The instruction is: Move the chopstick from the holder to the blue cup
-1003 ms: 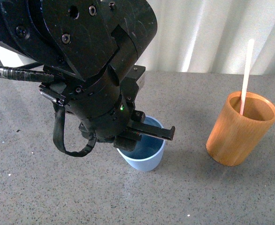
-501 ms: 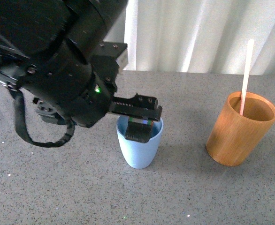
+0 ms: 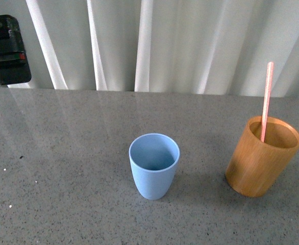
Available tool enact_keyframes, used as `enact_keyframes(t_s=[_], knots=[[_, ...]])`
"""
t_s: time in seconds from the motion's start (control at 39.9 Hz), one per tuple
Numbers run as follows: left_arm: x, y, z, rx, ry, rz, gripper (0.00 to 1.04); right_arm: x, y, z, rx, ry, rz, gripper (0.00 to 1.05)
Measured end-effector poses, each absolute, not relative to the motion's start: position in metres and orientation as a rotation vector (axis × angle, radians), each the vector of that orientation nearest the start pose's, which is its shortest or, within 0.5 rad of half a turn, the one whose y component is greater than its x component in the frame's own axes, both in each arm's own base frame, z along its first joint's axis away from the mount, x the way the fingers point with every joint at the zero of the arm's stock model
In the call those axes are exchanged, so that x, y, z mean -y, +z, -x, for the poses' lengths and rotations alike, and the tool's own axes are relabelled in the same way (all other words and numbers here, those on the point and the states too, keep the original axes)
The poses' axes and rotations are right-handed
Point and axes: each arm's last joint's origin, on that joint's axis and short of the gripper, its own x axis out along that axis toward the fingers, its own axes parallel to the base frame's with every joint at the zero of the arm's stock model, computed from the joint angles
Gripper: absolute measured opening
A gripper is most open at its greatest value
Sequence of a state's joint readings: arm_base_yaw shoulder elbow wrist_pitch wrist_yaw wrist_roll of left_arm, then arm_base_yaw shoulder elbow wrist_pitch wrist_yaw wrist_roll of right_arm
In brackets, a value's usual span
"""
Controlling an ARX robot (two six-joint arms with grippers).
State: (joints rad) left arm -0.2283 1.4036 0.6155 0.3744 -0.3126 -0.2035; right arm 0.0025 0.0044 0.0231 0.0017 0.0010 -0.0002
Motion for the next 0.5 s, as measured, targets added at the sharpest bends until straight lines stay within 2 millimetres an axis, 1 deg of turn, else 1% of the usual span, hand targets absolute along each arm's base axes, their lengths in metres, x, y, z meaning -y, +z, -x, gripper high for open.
enact_keyframes(t_s=[0.18, 0.2, 0.23, 0.3, 0.38, 0.43, 0.5], knots=[[0.055, 0.193, -0.273, -0.394, 0.112, 0.083, 0.98, 0.000, 0.171, -0.097, 0.020, 0.001, 0.000, 0.95], [0.055, 0.191, -0.273, -0.393, 0.106, 0.076, 0.98, 0.000, 0.171, -0.097, 0.020, 0.001, 0.000, 0.95], [0.055, 0.189, -0.273, -0.367, 0.081, 0.075, 0.95, 0.000, 0.171, -0.097, 0.020, 0.002, 0.000, 0.95], [0.051, 0.184, -0.267, -0.219, 0.008, 0.060, 0.84, 0.000, 0.171, -0.096, 0.021, 0.002, 0.000, 0.95], [0.041, 0.180, -0.247, -0.056, -0.009, 0.036, 0.66, 0.000, 0.171, -0.097, 0.020, 0.002, 0.000, 0.95], [0.034, 0.182, -0.236, -0.016, -0.003, 0.028, 0.56, 0.000, 0.171, -0.097, 0.020, 0.002, 0.000, 0.95], [0.026, 0.181, -0.218, 0.001, -0.001, 0.020, 0.36, 0.000, 0.171, -0.096, 0.021, 0.002, 0.000, 0.95]])
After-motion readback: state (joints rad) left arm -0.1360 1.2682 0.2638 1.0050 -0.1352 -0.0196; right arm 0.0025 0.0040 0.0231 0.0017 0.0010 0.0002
